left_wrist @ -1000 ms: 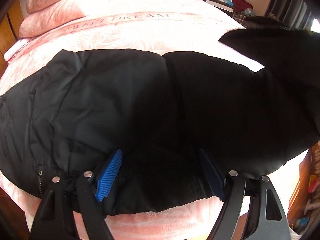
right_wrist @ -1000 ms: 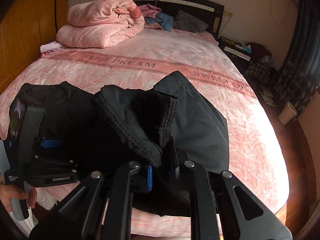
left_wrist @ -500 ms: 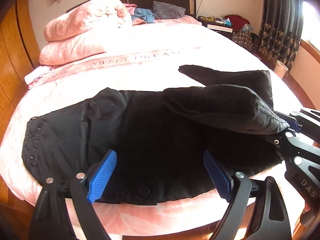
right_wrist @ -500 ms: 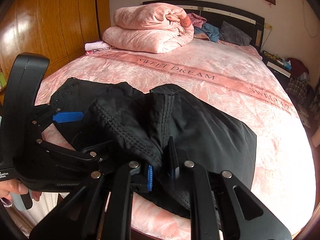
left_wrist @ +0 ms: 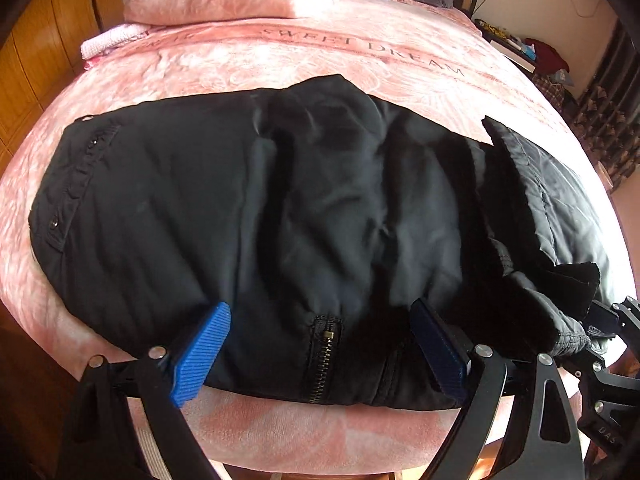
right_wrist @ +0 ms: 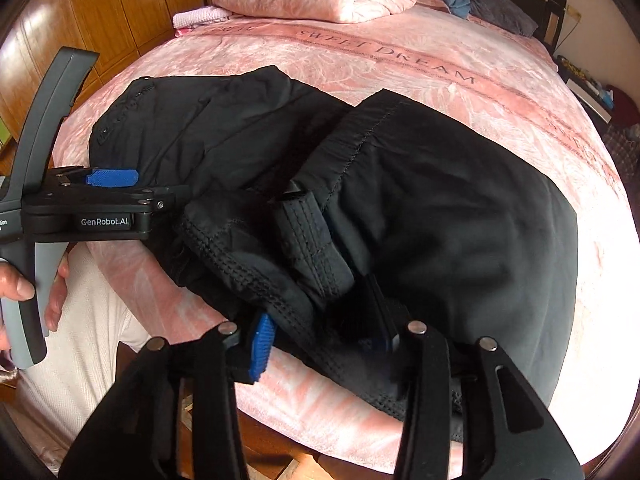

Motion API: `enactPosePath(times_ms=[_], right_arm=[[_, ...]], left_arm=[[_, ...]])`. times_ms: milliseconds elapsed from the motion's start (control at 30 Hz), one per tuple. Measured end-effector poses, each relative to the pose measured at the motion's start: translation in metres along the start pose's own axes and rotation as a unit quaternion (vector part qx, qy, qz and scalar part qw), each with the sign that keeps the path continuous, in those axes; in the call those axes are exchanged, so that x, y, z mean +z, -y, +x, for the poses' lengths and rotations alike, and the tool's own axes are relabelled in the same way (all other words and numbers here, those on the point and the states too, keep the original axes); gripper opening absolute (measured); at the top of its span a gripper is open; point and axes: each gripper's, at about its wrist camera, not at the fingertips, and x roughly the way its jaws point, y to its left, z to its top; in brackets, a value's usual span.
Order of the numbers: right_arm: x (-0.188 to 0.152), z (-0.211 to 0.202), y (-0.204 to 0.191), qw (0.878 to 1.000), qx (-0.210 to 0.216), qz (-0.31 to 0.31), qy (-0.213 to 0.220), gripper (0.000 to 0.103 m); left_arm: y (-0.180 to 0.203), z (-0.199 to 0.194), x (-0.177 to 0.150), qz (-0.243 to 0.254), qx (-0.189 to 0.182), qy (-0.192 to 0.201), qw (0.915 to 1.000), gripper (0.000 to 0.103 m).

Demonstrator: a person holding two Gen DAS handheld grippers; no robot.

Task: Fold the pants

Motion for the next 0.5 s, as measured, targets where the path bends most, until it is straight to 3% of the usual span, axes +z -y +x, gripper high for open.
enactPosePath(times_ms=[33, 67, 100, 167, 267, 333, 400, 433, 467, 500], right_arm=[[0.001, -0.005, -0.002, 1.0, -0.003, -0.002, 0.001, 0.064], [0.001, -0.009, -0.005, 1.0, 0.005, -0.009, 0.004, 0.081], [0.001, -0.015, -0.008, 1.0, 0.022, -0.015, 0.014, 0.085], [0.003, -0.026, -0.012, 0.998, 0.05, -0.012, 0.023, 0.085], [0.007, -0.033, -0.016, 0.998, 0.045, -0.005, 0.036, 0.083], [0.01, -0.024, -0.02, 0.999, 0.019, -0.012, 0.024, 0.077], [0.012, -0.008, -0.021, 1.0, -0.007, -0.008, -0.001, 0.054], [0.016, 0.001, -0.018, 1.0, -0.012, -0.005, -0.016, 0.05], [0.016, 0.007, -0.016, 1.0, -0.001, 0.005, -0.023, 0.042], [0.015, 0.01, -0.012, 0.999, 0.009, 0.02, -0.024, 0.027]], left_arm=[[-0.003, -0.001, 0.0, -0.001, -0.004, -0.001, 1.0, 0.092], [-0.004, -0.001, 0.0, -0.003, -0.008, -0.002, 1.0, 0.092], [-0.007, -0.001, 0.0, -0.006, -0.013, -0.002, 0.9999, 0.092], [-0.011, -0.004, -0.001, -0.013, -0.021, -0.002, 0.9997, 0.092], [-0.018, -0.005, 0.0, -0.023, -0.028, 0.0, 0.9993, 0.092], [-0.025, -0.004, 0.001, -0.028, -0.031, -0.002, 0.9991, 0.092], [-0.028, -0.004, 0.003, -0.027, -0.026, -0.006, 0.9993, 0.092], [-0.026, -0.001, 0.006, -0.024, -0.019, -0.007, 0.9995, 0.092], [-0.025, -0.002, 0.006, -0.018, -0.011, -0.008, 0.9997, 0.093], [-0.023, -0.002, 0.006, -0.01, -0.005, -0.01, 0.9999, 0.095]])
